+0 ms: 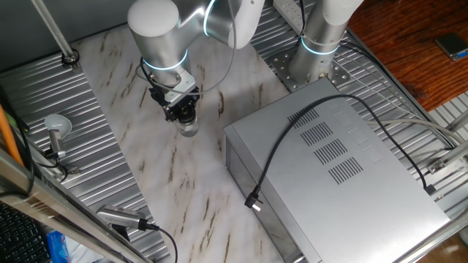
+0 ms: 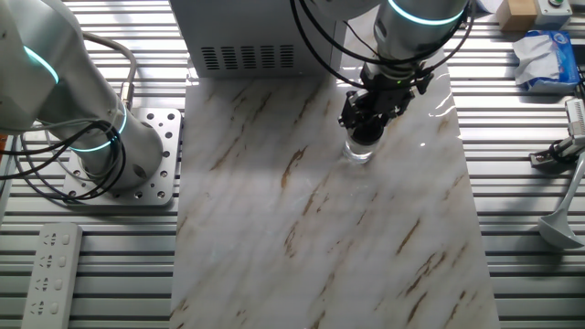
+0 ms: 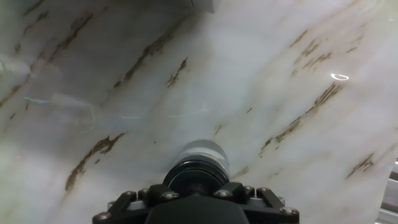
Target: Unscrew the lid from the jar
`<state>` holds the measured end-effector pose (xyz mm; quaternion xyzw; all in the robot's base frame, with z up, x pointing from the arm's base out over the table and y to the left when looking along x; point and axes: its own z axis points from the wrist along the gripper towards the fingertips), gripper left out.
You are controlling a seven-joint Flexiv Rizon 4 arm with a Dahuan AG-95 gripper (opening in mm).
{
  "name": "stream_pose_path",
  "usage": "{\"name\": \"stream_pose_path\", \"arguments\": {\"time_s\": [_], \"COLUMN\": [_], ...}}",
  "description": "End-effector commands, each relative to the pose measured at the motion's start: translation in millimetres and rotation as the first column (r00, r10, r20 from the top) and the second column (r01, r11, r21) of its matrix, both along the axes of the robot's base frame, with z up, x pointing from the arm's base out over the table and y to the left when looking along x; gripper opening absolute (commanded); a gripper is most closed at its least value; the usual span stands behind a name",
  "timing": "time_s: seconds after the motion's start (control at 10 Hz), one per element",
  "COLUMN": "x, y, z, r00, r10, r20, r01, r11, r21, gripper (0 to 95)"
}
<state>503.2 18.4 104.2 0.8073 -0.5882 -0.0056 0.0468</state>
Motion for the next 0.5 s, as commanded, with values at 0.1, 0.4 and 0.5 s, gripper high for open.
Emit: {"name": "stream_pose_path", "arguments": {"time_s": [0.1,0.4,0.5], "x": [-0.2,-0.2,-0.2], "y": [-0.3,-0.3,-0.2], "z": [0.5,0.4,0.3], "r00": [1.000,1.000,1.000], "r10": [0.002,0.005,0.009], "r20": [0.002,0.002,0.001], "r01": [-0.002,-0.005,-0.009], "r11": [1.000,1.000,1.000], "r21": [-0.001,0.000,0.001], "gripper": [38.0,57.0,57.0]}}
